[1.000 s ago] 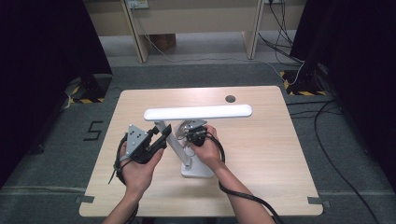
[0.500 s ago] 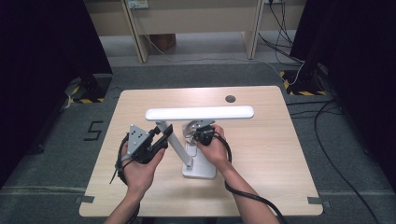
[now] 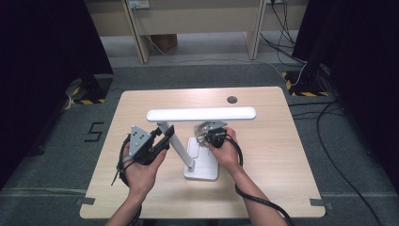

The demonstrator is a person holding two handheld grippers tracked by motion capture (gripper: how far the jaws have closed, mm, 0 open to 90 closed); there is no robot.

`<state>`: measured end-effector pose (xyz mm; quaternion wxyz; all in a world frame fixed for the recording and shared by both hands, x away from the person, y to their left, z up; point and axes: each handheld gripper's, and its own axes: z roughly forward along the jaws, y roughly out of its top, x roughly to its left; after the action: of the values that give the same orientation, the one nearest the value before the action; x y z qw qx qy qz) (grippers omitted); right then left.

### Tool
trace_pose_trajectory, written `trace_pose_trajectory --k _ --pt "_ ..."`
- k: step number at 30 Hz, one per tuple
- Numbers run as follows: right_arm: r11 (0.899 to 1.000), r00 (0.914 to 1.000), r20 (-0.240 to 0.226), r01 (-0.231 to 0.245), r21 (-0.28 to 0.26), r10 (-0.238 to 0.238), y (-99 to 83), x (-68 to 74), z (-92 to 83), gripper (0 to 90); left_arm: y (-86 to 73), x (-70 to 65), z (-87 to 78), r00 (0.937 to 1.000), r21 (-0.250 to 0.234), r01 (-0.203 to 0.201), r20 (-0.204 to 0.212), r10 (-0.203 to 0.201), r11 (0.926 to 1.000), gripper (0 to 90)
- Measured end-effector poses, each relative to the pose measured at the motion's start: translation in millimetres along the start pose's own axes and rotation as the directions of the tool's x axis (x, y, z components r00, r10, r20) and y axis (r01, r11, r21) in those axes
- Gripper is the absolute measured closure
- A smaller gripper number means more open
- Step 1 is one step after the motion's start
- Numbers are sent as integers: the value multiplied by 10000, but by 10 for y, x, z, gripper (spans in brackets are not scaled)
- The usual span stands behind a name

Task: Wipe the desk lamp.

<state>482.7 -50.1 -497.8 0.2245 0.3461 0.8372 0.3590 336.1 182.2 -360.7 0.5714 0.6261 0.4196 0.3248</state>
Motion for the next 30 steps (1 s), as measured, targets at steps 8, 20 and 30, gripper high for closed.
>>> trace_pose_trajectory --k 8,20,30 --pt "10000 9995 319 -55 73 53 -91 -122 -65 834 0 -4 1 10000 -7 17 -21 -17 10000 669" --pt "9997 9968 798 50 259 -70 -175 -209 -121 834 -3 -16 -15 10000 8 19 -25 -19 10000 667" --pt "9987 9936 1105 188 482 -240 -204 -228 -67 834 -9 -42 -62 10000 33 32 91 -32 10000 658"
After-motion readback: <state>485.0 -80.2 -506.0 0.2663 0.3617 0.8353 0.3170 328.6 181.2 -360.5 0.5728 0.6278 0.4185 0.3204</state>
